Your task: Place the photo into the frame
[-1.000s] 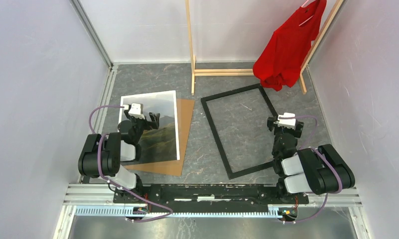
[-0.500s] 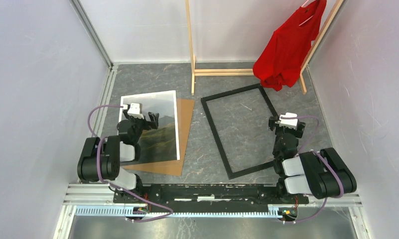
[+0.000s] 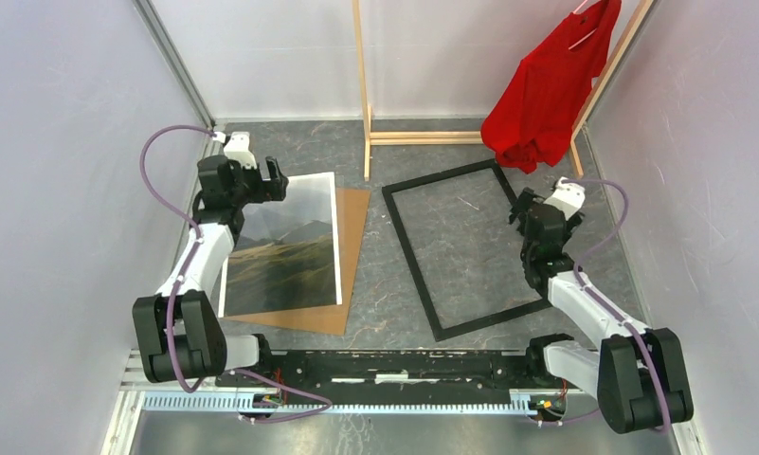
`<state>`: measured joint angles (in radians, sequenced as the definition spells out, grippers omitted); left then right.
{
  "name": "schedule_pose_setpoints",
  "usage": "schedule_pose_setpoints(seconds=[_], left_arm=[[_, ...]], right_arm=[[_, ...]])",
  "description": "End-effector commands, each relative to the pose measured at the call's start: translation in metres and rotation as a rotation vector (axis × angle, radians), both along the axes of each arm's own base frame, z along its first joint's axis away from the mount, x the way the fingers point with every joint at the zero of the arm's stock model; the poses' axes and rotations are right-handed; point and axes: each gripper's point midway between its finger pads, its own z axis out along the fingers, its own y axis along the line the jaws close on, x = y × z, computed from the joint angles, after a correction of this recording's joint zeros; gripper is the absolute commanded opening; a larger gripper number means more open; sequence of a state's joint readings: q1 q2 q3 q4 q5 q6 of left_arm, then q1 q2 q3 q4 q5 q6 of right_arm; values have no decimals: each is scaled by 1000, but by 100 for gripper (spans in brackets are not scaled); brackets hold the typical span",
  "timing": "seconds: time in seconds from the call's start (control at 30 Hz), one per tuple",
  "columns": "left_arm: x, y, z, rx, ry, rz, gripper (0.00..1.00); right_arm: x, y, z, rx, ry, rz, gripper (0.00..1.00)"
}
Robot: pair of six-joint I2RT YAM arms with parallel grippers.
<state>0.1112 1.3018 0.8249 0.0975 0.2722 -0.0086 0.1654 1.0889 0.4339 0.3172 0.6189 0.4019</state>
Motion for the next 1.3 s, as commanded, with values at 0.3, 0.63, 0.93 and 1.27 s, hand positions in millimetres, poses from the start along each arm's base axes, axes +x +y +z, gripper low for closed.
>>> schedule_pose_setpoints(seconds=[0.3, 0.63, 0.93, 1.27], left_arm=[[-54, -6, -21, 0, 327, -90, 100], [-74, -14, -29, -16, 391, -125, 100], [-87, -18, -35, -11, 425, -167, 100], [-98, -44, -51, -70, 487, -251, 100]], right_arm=[[-65, 204, -40, -22, 254, 653, 98], [-109, 284, -90, -177, 430, 887, 93], [-127, 290, -122, -144, 520, 918, 78], [-139, 301, -133, -29, 559, 925, 30]])
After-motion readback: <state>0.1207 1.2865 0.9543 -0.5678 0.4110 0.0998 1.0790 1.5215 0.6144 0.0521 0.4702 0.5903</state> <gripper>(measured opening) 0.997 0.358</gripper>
